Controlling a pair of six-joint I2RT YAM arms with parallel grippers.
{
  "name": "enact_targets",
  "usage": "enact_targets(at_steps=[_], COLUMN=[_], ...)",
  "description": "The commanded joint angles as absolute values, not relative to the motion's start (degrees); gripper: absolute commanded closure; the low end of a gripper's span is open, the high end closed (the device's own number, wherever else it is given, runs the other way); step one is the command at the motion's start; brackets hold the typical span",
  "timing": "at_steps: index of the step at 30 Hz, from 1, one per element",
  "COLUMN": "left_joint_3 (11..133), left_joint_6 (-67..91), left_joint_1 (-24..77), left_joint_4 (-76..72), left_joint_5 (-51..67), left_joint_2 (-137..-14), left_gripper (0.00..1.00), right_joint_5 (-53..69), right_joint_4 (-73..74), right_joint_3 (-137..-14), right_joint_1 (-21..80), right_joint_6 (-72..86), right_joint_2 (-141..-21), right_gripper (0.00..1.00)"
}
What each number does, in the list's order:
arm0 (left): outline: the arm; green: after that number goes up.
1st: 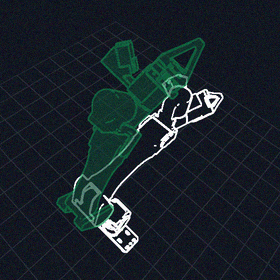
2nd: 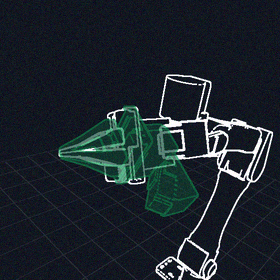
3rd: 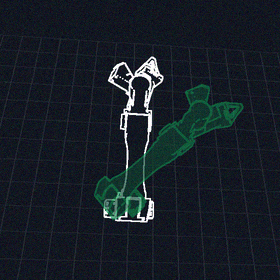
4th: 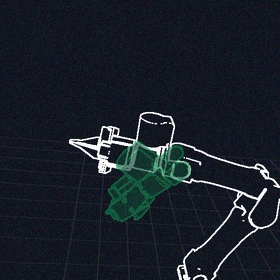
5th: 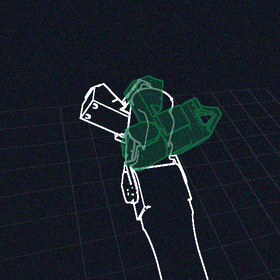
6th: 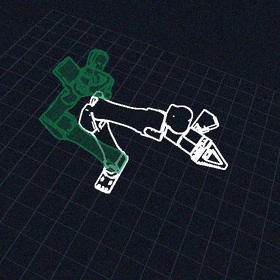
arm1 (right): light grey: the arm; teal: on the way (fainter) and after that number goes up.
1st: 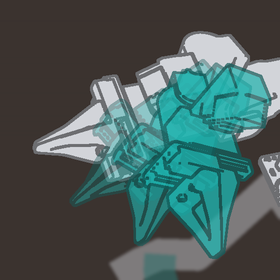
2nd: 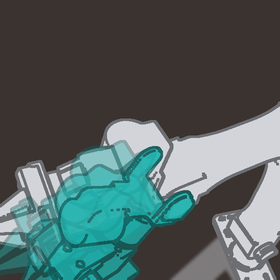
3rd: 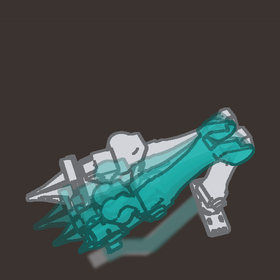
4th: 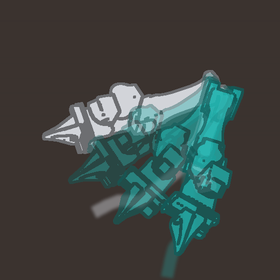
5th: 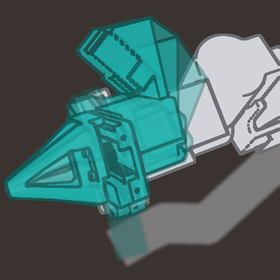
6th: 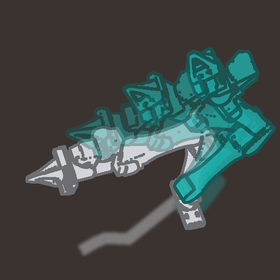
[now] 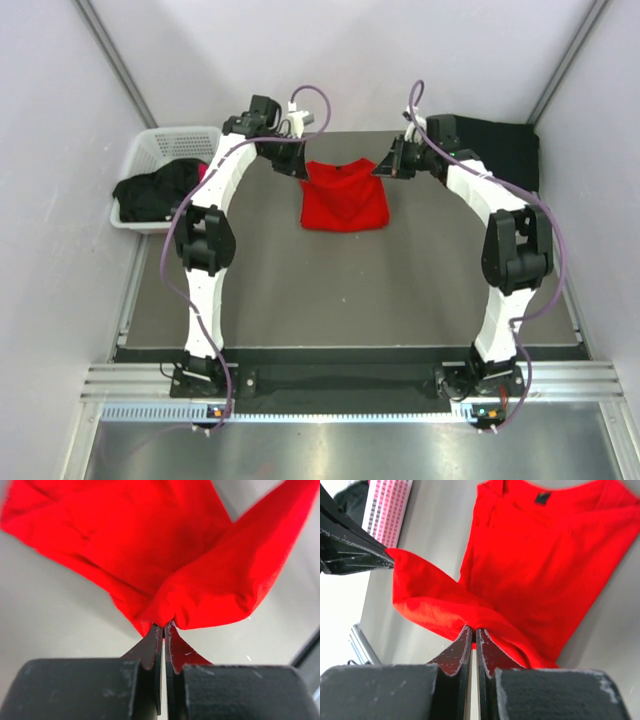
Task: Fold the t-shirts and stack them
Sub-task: Fold the tshirt
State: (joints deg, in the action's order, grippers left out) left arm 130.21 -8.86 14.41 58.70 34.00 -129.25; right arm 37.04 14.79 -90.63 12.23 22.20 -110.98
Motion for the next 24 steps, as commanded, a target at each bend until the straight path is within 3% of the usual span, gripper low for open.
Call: enact_targets(at_steps=[1, 14, 15, 16, 17, 18, 19, 24], left_joint_3=[135.00, 141.50, 142.72, 143.60, 145.27, 148.68, 149.06, 140.57], left_joint_6=[-5.72, -0.79, -0.27, -0.09, 1.65, 2.54, 3.42, 5.09], left_joint_1=[12.84, 11.69, 11.69, 11.69, 11.69, 11.69, 11.60, 10.64], left_joint_4=[52.39, 35.26, 33.68, 30.18, 29.80, 29.79, 29.79, 29.97], left_joint_5=[32.52, 29.10, 25.44, 23.57, 20.77, 17.87, 13.14, 8.60], left_joint_2=[-130.69, -139.74, -142.18, -143.60, -146.66, -147.47, -147.39, -135.13], left_gripper=[1.00, 1.00, 0.92, 0.84, 0.69, 0.46, 0.43, 0.39], right_joint_5=[36.56, 34.89, 34.81, 34.54, 33.24, 32.44, 31.39, 23.84], right_joint_4=[10.99, 6.16, 5.80, 5.02, 4.49, 4.57, 4.83, 9.37], right_joint_3=[-96.32, -113.28, -117.03, -118.81, -120.31, -121.63, -122.16, -115.76], right_joint_1=[10.81, 10.90, 10.90, 10.99, 11.07, 11.25, 11.34, 9.85], right_joint_6=[22.67, 25.13, 25.57, 25.84, 25.75, 24.97, 22.61, 13.91], right_joint_2=[-113.81, -128.83, -130.59, -134.35, -135.78, -136.92, -136.15, -124.39], right_gripper=[1.00, 0.98, 0.94, 0.79, 0.62, 0.42, 0.33, 0.24])
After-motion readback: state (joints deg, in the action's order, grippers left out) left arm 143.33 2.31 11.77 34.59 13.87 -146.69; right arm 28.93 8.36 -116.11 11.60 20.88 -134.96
